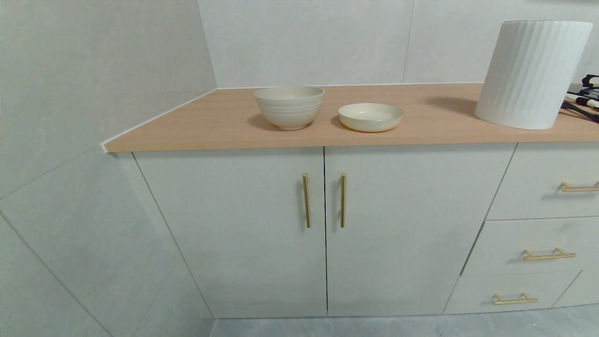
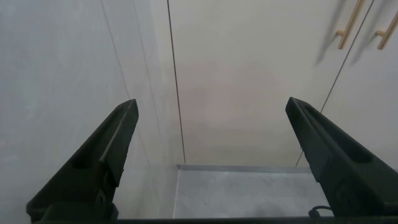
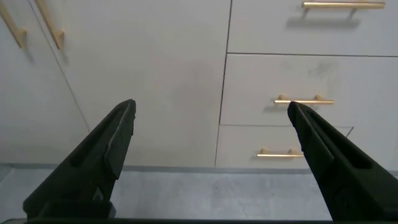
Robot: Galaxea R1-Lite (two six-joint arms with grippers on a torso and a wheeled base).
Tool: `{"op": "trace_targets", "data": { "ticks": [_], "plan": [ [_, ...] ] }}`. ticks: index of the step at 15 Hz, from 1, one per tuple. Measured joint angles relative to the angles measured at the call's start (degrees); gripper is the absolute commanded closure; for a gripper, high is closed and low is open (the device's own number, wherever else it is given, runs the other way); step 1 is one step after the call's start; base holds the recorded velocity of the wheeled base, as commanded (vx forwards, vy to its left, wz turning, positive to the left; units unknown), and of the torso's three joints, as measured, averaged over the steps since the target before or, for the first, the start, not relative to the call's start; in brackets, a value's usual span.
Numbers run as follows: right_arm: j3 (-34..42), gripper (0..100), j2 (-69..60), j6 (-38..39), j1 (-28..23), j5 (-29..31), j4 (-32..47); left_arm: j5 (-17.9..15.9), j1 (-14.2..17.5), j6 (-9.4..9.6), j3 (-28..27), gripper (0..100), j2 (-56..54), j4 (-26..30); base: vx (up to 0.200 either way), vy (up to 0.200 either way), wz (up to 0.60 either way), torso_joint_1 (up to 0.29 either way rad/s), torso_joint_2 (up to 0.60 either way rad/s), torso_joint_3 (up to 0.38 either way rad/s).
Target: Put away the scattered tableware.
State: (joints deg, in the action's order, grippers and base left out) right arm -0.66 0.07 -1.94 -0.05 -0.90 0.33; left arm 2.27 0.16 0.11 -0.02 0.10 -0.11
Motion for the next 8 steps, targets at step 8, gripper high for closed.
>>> {"op": "trace_targets", "data": {
  "ticks": [8],
  "plan": [
    [-16.4, 0, 25.75, 2.34, 1.84, -14.56, -0.33, -0.02, 0.0, 0.65, 0.02, 0, 0.0, 0.04, 0.0, 0.0, 0.0, 0.0, 0.0, 0.0]
  ]
}}
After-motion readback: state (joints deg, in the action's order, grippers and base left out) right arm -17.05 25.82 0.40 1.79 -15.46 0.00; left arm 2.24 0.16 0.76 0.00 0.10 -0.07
